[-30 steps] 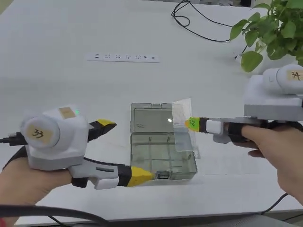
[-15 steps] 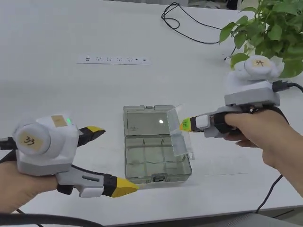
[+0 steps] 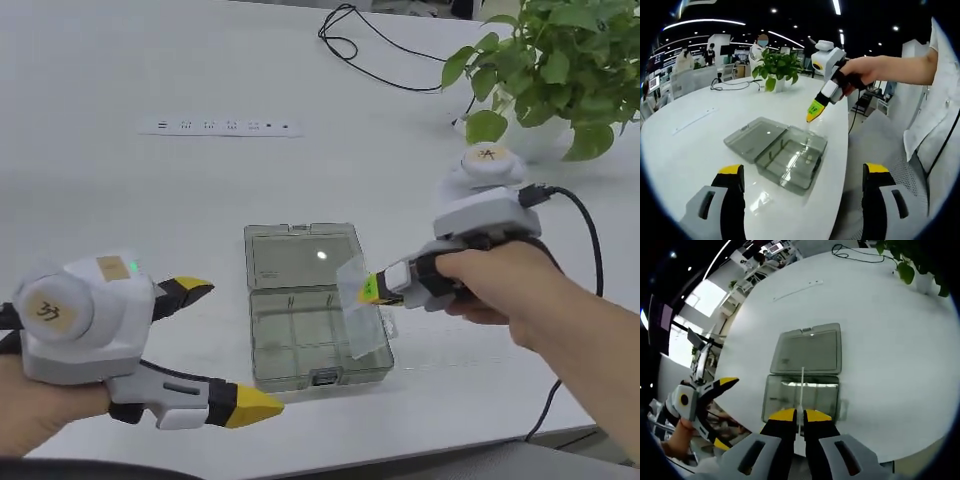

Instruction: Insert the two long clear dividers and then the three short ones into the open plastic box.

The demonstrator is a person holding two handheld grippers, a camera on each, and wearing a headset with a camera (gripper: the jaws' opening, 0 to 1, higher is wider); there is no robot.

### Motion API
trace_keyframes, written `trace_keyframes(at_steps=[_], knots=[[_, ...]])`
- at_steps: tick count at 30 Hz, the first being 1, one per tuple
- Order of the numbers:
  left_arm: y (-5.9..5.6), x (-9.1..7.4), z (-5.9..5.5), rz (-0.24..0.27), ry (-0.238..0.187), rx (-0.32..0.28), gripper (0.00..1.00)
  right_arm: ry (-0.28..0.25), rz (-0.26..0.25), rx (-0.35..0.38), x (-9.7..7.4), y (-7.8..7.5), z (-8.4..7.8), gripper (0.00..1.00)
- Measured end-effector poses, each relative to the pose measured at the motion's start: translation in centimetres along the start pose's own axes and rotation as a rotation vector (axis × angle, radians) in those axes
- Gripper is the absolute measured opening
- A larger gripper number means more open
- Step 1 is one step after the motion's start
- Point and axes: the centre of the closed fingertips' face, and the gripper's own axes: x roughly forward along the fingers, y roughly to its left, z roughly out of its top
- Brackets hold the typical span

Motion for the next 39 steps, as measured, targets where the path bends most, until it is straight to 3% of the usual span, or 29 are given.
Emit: trace_keyframes(at_steps=[16,39], knots=[[-0.2,0.2,-0.1,-0.011,-0.016,-0.013,1.0,0.034,-0.047,0.015,1.8,-0.9,-0.8,0.07],[-0.2,0.4,-0.2,-0.013,-0.031,-0.042,0.99,0.053,-0.062,0.031,2.8,-1.5,-1.3,0.07]])
